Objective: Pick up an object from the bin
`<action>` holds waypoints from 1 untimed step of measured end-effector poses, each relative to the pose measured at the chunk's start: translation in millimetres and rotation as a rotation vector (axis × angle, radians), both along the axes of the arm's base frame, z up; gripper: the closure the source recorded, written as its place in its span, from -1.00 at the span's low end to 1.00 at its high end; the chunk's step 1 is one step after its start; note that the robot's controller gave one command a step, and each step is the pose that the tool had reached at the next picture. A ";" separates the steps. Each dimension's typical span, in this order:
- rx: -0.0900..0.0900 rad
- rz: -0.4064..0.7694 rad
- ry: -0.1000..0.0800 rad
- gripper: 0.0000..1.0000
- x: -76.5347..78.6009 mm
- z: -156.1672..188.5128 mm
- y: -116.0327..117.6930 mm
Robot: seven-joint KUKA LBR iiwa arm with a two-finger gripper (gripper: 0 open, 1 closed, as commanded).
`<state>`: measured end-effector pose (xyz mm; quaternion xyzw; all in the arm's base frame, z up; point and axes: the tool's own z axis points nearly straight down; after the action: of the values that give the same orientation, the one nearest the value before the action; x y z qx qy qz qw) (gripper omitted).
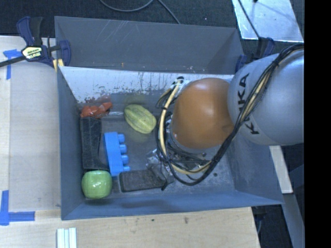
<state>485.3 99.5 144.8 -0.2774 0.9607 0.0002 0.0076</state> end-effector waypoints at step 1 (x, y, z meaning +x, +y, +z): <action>0.001 -0.001 -0.002 1.00 0.5 6.9 0.1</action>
Offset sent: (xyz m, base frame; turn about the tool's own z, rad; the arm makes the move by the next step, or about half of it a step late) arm 0.0000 -0.0001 0.0431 0.0000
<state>485.8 99.6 151.7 -0.2772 0.9608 0.0002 0.0086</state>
